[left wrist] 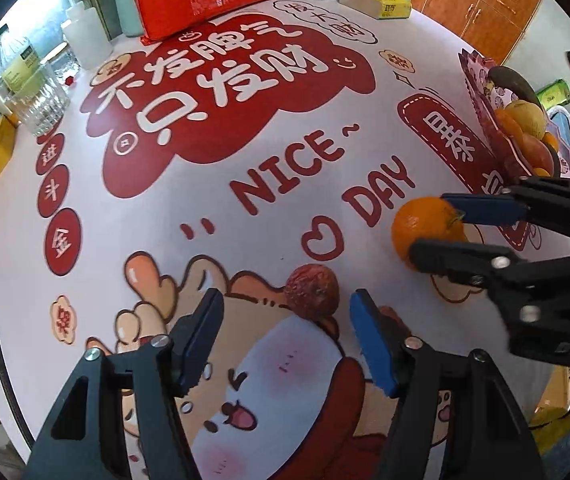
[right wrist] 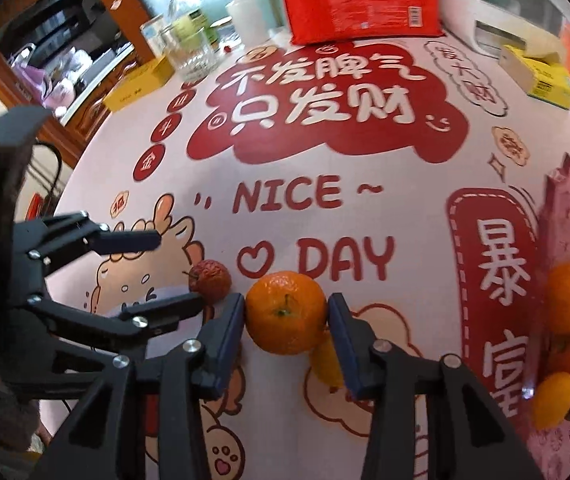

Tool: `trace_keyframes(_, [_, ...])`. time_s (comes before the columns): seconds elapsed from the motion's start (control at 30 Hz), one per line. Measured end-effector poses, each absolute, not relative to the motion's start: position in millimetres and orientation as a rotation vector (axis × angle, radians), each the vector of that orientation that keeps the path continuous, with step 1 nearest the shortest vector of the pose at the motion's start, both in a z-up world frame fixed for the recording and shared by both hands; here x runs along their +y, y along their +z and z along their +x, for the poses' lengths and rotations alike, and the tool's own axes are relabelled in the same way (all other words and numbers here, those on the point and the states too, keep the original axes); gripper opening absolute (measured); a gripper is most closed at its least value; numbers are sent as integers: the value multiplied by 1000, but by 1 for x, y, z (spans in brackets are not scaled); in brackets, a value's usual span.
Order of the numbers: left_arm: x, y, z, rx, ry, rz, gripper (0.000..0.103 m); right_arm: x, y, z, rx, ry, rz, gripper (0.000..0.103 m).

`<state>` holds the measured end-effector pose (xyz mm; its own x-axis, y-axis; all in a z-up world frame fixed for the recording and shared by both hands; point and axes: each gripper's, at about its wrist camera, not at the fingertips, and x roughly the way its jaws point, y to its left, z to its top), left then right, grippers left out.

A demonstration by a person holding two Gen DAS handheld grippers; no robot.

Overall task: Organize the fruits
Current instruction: 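Grasp a red lychee with the left tool while the right tool grasps a tangerine, then carry the lychee and tangerine over the pink bowl with both tools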

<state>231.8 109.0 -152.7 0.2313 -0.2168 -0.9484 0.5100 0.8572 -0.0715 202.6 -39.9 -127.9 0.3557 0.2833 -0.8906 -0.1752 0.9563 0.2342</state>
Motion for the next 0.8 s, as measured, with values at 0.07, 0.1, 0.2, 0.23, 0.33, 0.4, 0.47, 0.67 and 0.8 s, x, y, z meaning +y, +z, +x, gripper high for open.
trace_keyframes(0.07, [105,-157,234,1260,-519,250,51,-46,-126,201,1162,283,122,43])
trace_keyframes(0.1, [104,-159,236,1268,-524,235,45,-48,-125,200,1158,279,128,43])
trace_keyframes(0.2, [101,-166,238,1292,-529,203,30,-54,-121,196,1147,263,142,43])
trace_keyframes(0.23, [101,-165,237,1286,-525,200,30,-55,-120,194,1142,261,146,43])
trace_keyframes(0.33, [100,-165,234,1286,-514,209,29,-58,-116,189,1131,256,151,43])
trace_keyframes(0.4, [101,-161,232,1277,-507,208,29,-59,-113,186,1124,253,152,43])
trace_keyframes(0.47, [103,-154,230,1264,-501,201,29,-59,-109,182,1114,256,155,43])
trace_keyframes(0.67, [107,-117,215,1195,-467,198,28,-59,-91,166,1077,274,151,43])
trace_keyframes(0.8, [104,-84,205,1131,-449,165,28,-60,-75,149,1039,300,141,43])
